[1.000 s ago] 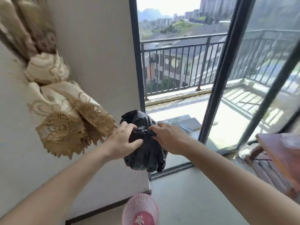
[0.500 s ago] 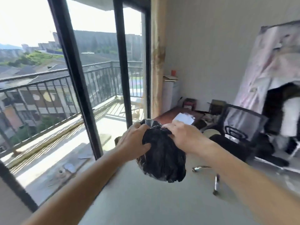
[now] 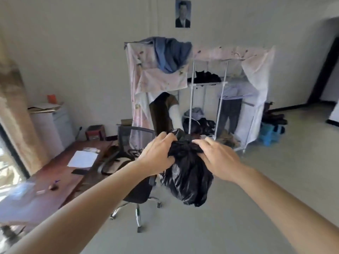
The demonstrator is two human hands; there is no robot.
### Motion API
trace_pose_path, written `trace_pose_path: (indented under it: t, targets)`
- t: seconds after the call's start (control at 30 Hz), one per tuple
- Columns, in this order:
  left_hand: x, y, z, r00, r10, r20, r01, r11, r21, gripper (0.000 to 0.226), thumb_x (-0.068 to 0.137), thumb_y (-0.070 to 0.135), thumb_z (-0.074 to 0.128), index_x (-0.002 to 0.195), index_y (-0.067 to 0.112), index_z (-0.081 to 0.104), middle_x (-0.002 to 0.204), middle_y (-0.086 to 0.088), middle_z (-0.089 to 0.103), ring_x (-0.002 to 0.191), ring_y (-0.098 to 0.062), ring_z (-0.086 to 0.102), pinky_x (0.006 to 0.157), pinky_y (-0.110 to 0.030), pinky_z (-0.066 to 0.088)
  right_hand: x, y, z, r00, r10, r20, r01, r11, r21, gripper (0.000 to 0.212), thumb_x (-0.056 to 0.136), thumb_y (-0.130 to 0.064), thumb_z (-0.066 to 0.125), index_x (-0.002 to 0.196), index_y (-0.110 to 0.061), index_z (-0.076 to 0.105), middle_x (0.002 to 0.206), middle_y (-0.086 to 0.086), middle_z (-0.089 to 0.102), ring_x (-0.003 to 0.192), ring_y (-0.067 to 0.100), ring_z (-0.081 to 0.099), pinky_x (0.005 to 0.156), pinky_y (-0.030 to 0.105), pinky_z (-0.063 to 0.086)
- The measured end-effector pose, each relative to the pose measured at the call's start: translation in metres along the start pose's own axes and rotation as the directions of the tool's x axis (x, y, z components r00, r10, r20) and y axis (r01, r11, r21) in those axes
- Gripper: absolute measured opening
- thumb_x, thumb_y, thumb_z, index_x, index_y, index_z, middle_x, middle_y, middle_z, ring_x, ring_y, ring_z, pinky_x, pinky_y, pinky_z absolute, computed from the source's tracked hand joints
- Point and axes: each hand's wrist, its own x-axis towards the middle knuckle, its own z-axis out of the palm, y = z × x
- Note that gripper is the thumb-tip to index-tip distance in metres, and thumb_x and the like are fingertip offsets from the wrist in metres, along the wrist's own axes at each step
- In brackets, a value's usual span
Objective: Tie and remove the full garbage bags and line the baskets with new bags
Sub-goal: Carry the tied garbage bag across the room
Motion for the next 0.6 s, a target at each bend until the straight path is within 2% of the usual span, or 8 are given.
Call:
trace_pose_path:
  t: [0.07, 0.2, 0.3, 0.37, 0.43, 0.5, 0.6]
  targets:
    - [0.055, 0.018, 0.033, 0.997, 0.076, 0.031, -0.076, 0.997, -0.026, 0.047, 0.079, 0.019, 0.066, 0.122, 0.021, 0.048, 0.106, 0.001, 0.046, 0.097, -0.026, 0.054, 0.082, -0.040, 0.048, 0.003, 0.056, 0.002, 0.998, 0.069, 0.010, -0.069, 0.998, -0.002, 0.045, 0.101, -0.030, 0.043, 0.146, -0.028, 0.034, 0.126, -0.002, 0.050, 0.106, 0.024, 0.060, 0.075, 0.043, 0.054]
    - [0.162, 0.028, 0.096, 0.984, 0.173, 0.044, -0.170, 0.983, -0.063, 0.045, 0.081, 0.018, 0.065, 0.122, 0.021, 0.049, 0.104, 0.002, 0.044, 0.089, -0.024, 0.055, 0.074, -0.039, 0.051, 0.025, 0.153, 0.025, 0.983, 0.182, 0.007, -0.182, 0.983, -0.008, 0.046, 0.102, -0.029, 0.043, 0.147, -0.025, 0.032, 0.129, -0.001, 0.049, 0.109, 0.023, 0.059, 0.084, 0.044, 0.054]
    - [0.245, 0.023, 0.147, 0.965, 0.261, 0.036, -0.257, 0.962, -0.097, 0.044, 0.081, 0.020, 0.065, 0.123, 0.019, 0.050, 0.109, 0.000, 0.044, 0.090, -0.023, 0.053, 0.074, -0.042, 0.052, 0.054, 0.224, 0.047, 0.969, 0.247, -0.010, -0.247, 0.968, -0.051, 0.046, 0.102, -0.030, 0.043, 0.146, -0.025, 0.033, 0.126, 0.001, 0.050, 0.105, 0.024, 0.059, 0.078, 0.040, 0.053]
    - [0.302, 0.021, 0.178, 0.947, 0.320, 0.029, -0.314, 0.940, -0.133, 0.045, 0.082, 0.021, 0.066, 0.124, 0.018, 0.050, 0.112, 0.000, 0.043, 0.094, -0.023, 0.051, 0.076, -0.040, 0.051, 0.075, 0.271, 0.055, 0.957, 0.289, -0.039, -0.291, 0.950, -0.110, 0.045, 0.102, -0.030, 0.044, 0.146, -0.025, 0.034, 0.123, 0.000, 0.051, 0.099, 0.022, 0.059, 0.067, 0.031, 0.044]
    - [0.359, 0.025, 0.205, 0.925, 0.377, 0.042, -0.364, 0.913, -0.183, 0.045, 0.082, 0.021, 0.066, 0.124, 0.017, 0.050, 0.114, 0.000, 0.044, 0.097, -0.023, 0.052, 0.077, -0.038, 0.051, 0.094, 0.315, 0.055, 0.933, 0.357, -0.038, -0.359, 0.923, -0.138, 0.045, 0.103, -0.030, 0.045, 0.146, -0.025, 0.034, 0.122, 0.000, 0.051, 0.097, 0.022, 0.059, 0.065, 0.029, 0.038]
    - [0.418, 0.037, 0.229, 0.901, 0.431, 0.055, -0.410, 0.885, -0.221, 0.045, 0.082, 0.020, 0.066, 0.125, 0.017, 0.051, 0.114, -0.001, 0.045, 0.096, -0.024, 0.052, 0.078, -0.037, 0.049, 0.109, 0.358, 0.049, 0.903, 0.429, -0.024, -0.427, 0.891, -0.152, 0.046, 0.103, -0.031, 0.044, 0.147, -0.024, 0.032, 0.123, 0.000, 0.050, 0.099, 0.025, 0.059, 0.068, 0.034, 0.045]
    - [0.498, 0.070, 0.260, 0.867, 0.497, 0.045, -0.462, 0.834, -0.300, 0.042, 0.082, 0.017, 0.066, 0.121, 0.016, 0.051, 0.107, 0.001, 0.044, 0.088, -0.024, 0.053, 0.073, -0.036, 0.048, 0.123, 0.424, 0.037, 0.849, 0.525, -0.058, -0.527, 0.835, -0.154, 0.047, 0.103, -0.030, 0.044, 0.148, -0.025, 0.030, 0.129, 0.003, 0.051, 0.106, 0.028, 0.059, 0.080, 0.043, 0.052]
